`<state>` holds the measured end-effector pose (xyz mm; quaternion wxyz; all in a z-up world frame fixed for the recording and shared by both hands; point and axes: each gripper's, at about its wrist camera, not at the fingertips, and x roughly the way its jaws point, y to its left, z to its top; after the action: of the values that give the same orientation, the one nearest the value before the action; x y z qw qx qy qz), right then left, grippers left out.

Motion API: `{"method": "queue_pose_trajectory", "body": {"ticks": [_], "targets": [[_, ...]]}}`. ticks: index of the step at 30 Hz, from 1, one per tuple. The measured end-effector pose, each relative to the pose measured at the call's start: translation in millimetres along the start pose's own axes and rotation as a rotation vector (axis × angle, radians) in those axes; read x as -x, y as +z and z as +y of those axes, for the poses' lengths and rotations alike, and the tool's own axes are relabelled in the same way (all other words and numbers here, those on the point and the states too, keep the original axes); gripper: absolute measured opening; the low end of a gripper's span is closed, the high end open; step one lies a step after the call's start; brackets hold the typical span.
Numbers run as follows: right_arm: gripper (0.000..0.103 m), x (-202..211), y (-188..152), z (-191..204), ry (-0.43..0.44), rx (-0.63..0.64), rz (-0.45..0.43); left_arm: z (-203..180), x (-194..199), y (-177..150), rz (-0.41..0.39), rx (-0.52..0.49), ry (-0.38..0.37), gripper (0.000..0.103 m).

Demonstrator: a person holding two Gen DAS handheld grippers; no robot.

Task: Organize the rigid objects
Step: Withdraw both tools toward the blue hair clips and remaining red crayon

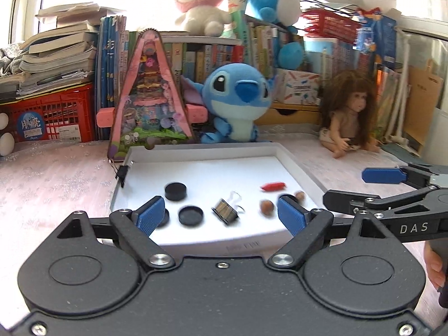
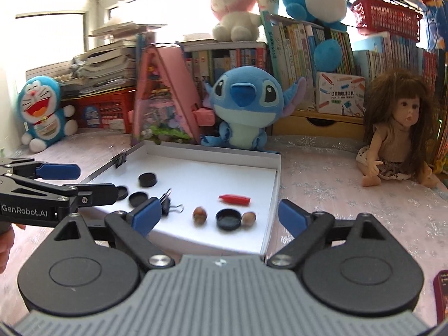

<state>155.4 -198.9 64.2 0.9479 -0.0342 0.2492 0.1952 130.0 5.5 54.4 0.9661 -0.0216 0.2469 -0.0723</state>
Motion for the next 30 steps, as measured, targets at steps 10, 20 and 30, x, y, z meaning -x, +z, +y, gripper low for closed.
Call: {"method": "queue_pose_trajectory", "body": {"ticks": [10,20,30], "targets": [[0.096,35.9,-25.7,11.5,0.018,0.048,-0.019,-21.7,41.2,-33.7,-0.004,-0.070,-0.044,0.087],[0.097,56.7,-46.2,14.6,0.026,0.047,-0.025,-31.5,63.5,-56.6,-0.003,-0.088,-0.075,0.087],[0.097,71.1,-70.9,14.8,0.022,0.052,-0.007,-36.7,72.4,-80.0,0.042,-0.088,-0.108,0.087]]}}
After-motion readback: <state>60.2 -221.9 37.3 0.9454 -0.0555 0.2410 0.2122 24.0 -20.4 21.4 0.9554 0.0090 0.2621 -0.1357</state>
